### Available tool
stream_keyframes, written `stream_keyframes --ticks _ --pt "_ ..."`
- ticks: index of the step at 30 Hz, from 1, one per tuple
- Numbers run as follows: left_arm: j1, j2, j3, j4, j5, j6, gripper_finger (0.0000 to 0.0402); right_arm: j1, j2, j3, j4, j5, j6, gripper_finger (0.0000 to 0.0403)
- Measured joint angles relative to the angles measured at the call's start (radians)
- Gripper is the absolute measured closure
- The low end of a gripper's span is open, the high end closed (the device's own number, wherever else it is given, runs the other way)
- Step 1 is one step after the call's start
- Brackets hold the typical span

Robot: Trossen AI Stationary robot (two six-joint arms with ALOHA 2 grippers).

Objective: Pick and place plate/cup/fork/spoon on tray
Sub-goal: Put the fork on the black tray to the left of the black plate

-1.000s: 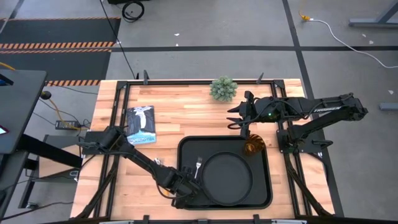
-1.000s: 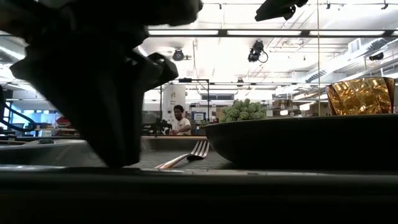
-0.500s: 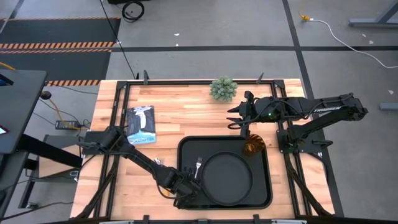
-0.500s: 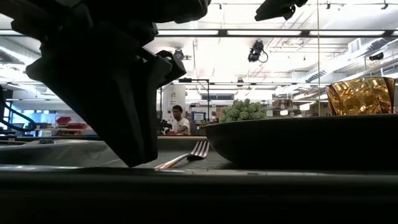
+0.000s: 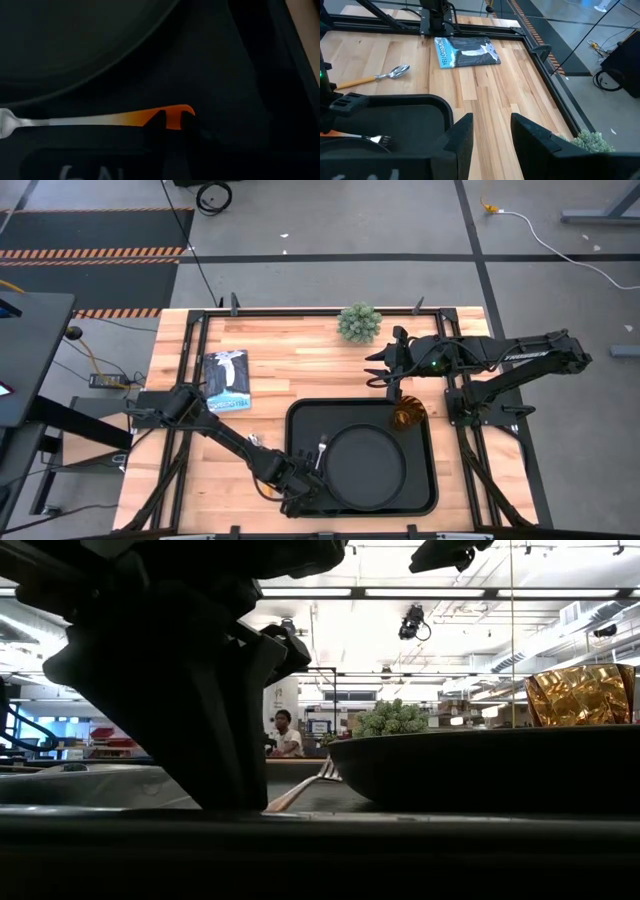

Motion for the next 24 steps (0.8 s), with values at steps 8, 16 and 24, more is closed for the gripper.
stream_keyframes --ticks 8,16,24 --pt "0.004 0.001 -0.001 0.028 -0.056 -0.014 0.0336 0.0 0.0 0.0 0.0 -0.001 0.0 0.0265" --pt "0.009 0.006 -0.002 0.057 -0.082 -0.067 0.0336 0.0 0.0 0.0 0.0 -0.002 0.0 0.0265" --pt "0.014 0.006 -0.002 0.09 -0.107 -0.071 0.0336 0.0 0.001 0.0 0.0 -0.003 0.0 0.0265"
